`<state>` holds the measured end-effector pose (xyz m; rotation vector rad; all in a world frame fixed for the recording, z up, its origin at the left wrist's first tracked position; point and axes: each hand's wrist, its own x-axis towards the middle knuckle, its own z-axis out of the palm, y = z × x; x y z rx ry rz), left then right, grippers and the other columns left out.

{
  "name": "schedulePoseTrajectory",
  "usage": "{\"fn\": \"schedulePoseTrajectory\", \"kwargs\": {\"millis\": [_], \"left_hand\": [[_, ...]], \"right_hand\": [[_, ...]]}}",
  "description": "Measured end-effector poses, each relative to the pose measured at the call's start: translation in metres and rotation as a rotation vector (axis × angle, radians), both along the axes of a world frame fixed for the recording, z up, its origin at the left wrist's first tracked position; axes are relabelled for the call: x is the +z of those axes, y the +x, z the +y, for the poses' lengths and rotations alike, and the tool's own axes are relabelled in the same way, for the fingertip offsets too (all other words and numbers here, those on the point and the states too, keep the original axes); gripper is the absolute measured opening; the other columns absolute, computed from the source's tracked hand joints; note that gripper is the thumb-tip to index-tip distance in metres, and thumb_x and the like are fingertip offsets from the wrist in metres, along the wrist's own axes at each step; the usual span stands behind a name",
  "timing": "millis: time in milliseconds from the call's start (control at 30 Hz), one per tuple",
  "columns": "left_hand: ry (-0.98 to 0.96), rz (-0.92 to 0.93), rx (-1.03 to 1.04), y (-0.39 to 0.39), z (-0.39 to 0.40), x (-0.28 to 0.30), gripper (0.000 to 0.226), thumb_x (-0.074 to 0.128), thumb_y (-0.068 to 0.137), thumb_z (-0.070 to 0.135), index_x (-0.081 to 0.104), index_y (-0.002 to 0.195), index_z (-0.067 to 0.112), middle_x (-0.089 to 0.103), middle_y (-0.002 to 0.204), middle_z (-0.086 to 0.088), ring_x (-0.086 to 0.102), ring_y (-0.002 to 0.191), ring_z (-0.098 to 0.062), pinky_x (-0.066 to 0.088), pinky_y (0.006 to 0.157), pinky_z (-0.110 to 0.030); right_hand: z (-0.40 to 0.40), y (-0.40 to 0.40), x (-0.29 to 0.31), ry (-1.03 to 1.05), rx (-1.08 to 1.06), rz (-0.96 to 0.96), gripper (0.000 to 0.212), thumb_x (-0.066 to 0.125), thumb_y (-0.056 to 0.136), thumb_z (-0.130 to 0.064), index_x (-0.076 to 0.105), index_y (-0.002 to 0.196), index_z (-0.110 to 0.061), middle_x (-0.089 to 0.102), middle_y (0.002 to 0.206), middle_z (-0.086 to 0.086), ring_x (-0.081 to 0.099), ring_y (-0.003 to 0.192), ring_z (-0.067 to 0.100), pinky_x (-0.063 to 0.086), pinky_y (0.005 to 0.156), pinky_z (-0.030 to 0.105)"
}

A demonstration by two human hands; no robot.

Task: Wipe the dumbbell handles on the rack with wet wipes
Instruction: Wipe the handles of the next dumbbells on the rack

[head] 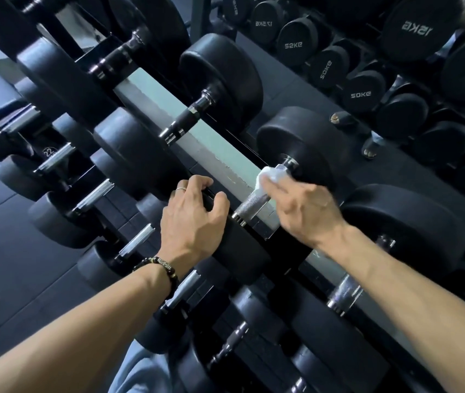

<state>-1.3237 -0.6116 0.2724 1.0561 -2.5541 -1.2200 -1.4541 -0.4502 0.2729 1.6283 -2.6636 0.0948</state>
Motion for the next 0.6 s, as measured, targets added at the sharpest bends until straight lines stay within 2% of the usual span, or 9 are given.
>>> {"fn": "schedulePoseTrajectory", "kwargs": {"millis": [67,133,233,300,333,400,467,533,600], "left_hand": [[-0.003,0.009,0.002,0.0,0.0,0.0,0.052,0.037,0.082,0.052,0.054,0.123,0.026,0.051,0.112,0.01,0.052,0.11,-0.017,0.042,0.097,-0.041],[0.001,0.01,0.006,0.0,0.001,0.0,0.052,0.037,0.082,0.052,0.055,0.123,0.026,0.053,0.115,0.009,0.053,0.112,-0.017,0.043,0.097,-0.042],[-0.008,0.0,-0.009,0.001,0.0,0.0,0.052,0.036,0.082,0.052,0.055,0.123,0.026,0.053,0.116,0.009,0.052,0.111,-0.017,0.042,0.095,-0.04],[-0.007,0.0,-0.012,0.002,0.0,0.0,0.051,0.036,0.083,0.052,0.055,0.122,0.026,0.05,0.112,0.01,0.052,0.11,-0.017,0.042,0.095,-0.041],[-0.009,-0.001,-0.013,0.002,0.0,0.0,0.051,0.036,0.083,0.053,0.055,0.122,0.026,0.051,0.111,0.01,0.052,0.11,-0.017,0.041,0.094,-0.041],[-0.012,-0.006,-0.015,0.001,0.0,-0.001,0.051,0.036,0.083,0.052,0.056,0.121,0.026,0.054,0.114,0.007,0.052,0.11,-0.018,0.04,0.093,-0.039],[-0.01,-0.008,-0.01,0.001,0.0,-0.001,0.051,0.036,0.082,0.052,0.056,0.121,0.026,0.055,0.117,0.005,0.052,0.111,-0.018,0.039,0.093,-0.039],[-0.009,-0.007,-0.011,0.001,0.0,-0.001,0.051,0.036,0.082,0.052,0.056,0.121,0.026,0.055,0.117,0.005,0.052,0.111,-0.019,0.04,0.094,-0.039],[-0.007,-0.006,-0.021,0.002,0.0,-0.001,0.051,0.035,0.083,0.052,0.055,0.122,0.026,0.055,0.116,0.006,0.052,0.111,-0.018,0.041,0.094,-0.04]], "right_hand": [[-0.004,0.018,0.0,0.034,0.164,-0.164,0.04,0.029,0.095,-0.02,0.053,0.125,-0.028,0.053,0.133,-0.011,0.067,0.079,0.024,0.043,0.051,0.032],[-0.007,0.029,0.002,0.113,0.265,-0.203,0.036,0.032,0.098,-0.024,0.049,0.129,-0.03,0.051,0.132,-0.015,0.065,0.085,0.021,0.039,0.051,0.03],[-0.003,0.005,-0.002,0.126,0.067,-0.081,0.04,0.03,0.096,-0.019,0.045,0.13,-0.036,0.054,0.133,-0.016,0.066,0.076,0.02,0.038,0.05,0.029],[0.001,-0.007,-0.002,0.083,-0.115,0.005,0.048,0.027,0.094,-0.013,0.044,0.135,-0.032,0.054,0.137,-0.012,0.068,0.075,0.026,0.048,0.051,0.034],[0.001,-0.004,-0.001,0.079,-0.12,-0.015,0.047,0.03,0.095,-0.013,0.045,0.135,-0.032,0.052,0.139,-0.011,0.069,0.077,0.027,0.052,0.054,0.037],[-0.004,0.016,0.001,0.07,0.044,-0.165,0.037,0.032,0.1,-0.019,0.048,0.129,-0.036,0.049,0.14,-0.016,0.069,0.088,0.026,0.052,0.059,0.036],[-0.008,0.032,0.005,0.092,0.206,-0.262,0.042,0.02,0.106,-0.031,0.049,0.136,-0.031,0.048,0.145,-0.017,0.069,0.097,0.025,0.052,0.061,0.033],[-0.008,0.022,0.006,0.107,0.203,-0.175,0.04,0.027,0.104,-0.026,0.053,0.134,-0.031,0.055,0.14,-0.016,0.07,0.089,0.026,0.05,0.056,0.032],[-0.005,0.001,0.003,0.053,0.043,-0.034,0.039,0.041,0.095,-0.012,0.058,0.123,-0.032,0.062,0.128,-0.013,0.07,0.075,0.026,0.051,0.048,0.033]]}}
